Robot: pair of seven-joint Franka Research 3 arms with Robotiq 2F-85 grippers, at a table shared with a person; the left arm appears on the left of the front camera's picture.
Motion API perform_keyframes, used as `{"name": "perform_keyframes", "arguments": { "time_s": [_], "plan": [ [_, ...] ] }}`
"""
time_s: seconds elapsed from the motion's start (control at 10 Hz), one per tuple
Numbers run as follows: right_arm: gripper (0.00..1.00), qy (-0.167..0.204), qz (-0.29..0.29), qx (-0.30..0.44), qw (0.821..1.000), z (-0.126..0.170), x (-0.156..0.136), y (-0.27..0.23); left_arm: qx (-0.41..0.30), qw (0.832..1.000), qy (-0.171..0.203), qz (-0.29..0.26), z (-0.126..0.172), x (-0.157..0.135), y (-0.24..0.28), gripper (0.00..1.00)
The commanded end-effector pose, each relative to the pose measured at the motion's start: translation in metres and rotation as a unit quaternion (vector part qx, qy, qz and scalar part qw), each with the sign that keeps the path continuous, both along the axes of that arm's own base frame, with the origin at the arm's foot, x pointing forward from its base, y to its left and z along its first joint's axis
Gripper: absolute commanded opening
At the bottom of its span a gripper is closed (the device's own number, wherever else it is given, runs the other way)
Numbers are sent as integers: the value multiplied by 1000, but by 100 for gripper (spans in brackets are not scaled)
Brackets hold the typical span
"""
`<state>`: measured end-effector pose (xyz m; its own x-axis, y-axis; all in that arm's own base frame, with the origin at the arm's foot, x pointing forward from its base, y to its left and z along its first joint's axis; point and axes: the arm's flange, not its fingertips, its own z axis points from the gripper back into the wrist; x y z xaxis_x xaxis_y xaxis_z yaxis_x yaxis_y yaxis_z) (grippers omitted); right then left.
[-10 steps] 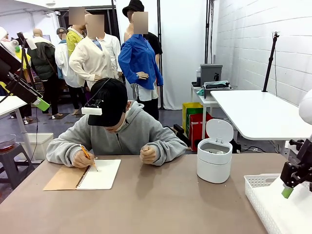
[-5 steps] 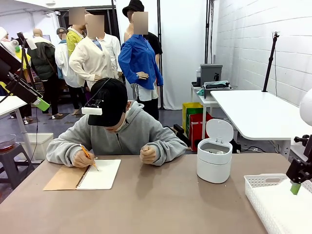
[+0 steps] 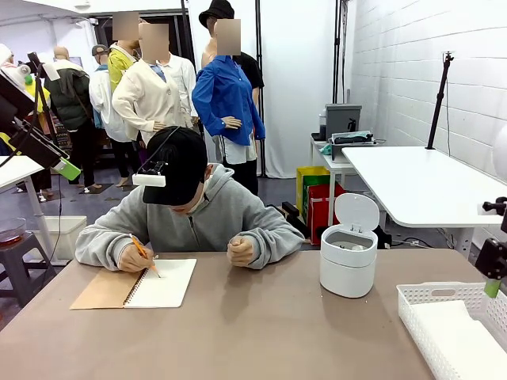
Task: Sort the paper based on its condition.
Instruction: If a person hands you a paper, place it in the Organizing basket , and if it's crumpled, put it in the Trash can.
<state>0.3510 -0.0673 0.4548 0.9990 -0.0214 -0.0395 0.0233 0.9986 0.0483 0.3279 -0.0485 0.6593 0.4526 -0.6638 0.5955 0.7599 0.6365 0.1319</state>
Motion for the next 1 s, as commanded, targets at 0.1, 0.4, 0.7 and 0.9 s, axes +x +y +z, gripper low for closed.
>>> {"name": "perform_keyframes", "arguments": {
  "time_s": [0.1,0.4,0.7,0.9],
  "plan": [
    [100,-20,71,-3,997,21,-13,13,1,1000,0,1,0,0,0,100],
    [100,-41,93,-7,995,35,-21,28,1,1000,0,1,0,0,0,100],
    [100,-32,79,-3,996,31,-13,22,1,1000,0,1,0,0,0,100],
    [100,-32,79,-3,996,31,-13,22,1,1000,0,1,0,0,0,100]
  ]
}}
